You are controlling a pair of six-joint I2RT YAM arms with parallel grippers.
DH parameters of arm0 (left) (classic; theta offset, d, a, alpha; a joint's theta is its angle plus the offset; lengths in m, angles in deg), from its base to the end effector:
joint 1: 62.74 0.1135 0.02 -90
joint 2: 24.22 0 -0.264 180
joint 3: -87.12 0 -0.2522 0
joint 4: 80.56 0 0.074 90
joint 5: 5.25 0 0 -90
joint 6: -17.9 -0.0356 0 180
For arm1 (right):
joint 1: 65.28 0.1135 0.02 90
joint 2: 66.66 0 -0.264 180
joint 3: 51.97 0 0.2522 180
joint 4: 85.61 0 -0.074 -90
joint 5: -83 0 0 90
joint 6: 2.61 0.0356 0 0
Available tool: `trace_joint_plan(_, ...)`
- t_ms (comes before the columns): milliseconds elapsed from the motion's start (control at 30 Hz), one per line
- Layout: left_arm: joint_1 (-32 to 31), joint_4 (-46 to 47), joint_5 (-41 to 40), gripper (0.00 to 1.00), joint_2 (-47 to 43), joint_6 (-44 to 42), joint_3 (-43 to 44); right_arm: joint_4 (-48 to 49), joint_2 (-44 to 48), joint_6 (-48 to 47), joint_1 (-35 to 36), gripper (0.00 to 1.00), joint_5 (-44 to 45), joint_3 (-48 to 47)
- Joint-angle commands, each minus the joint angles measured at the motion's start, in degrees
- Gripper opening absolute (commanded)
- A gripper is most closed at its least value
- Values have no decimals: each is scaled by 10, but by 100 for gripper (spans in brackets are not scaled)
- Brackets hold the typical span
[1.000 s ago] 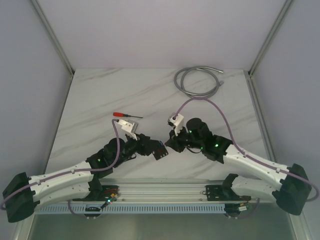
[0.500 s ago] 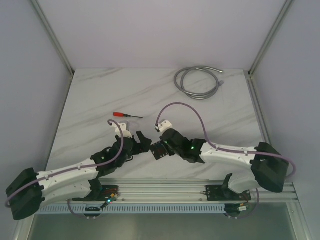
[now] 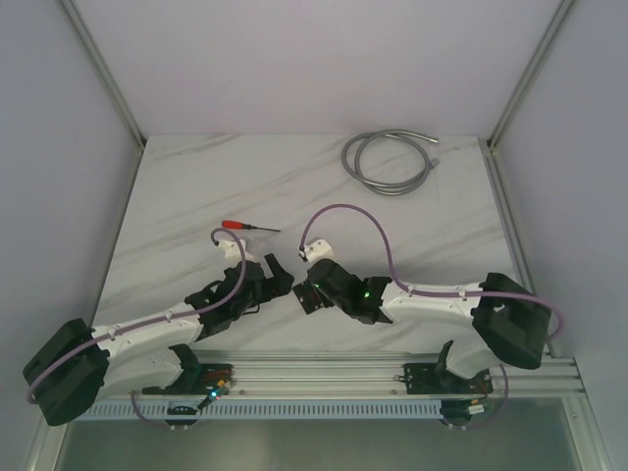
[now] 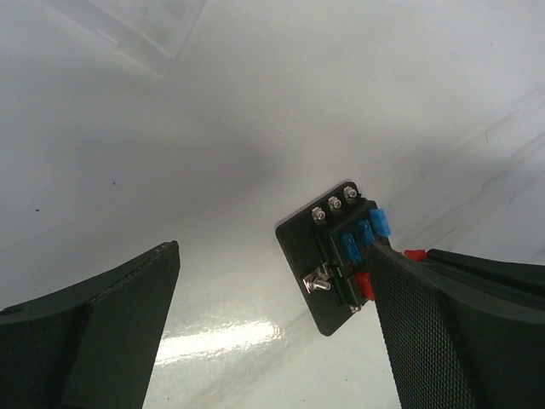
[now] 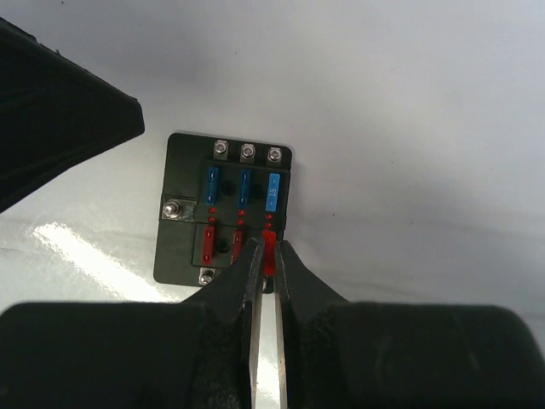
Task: Snap on the fuse box
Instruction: Install the fuse at the fuse box base.
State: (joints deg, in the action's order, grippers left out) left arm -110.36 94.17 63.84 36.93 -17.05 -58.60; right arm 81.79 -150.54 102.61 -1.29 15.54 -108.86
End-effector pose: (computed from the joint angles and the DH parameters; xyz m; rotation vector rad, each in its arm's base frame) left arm 0.1499 -0.1454 0.1737 -0.3591 2.1373 -0.6819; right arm 0.1434 0.2627 0.1934 -0.7235 2.0979 0.3237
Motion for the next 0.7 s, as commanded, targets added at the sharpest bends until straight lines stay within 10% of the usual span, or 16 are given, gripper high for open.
trace_joint_plan(0,10,-2,27,100,7,13,4,19,-13,19,6,0,21,-16)
trace_joint_plan(667,17,1,35,100,19,15,8,1,-38,40,8,0,37,-22)
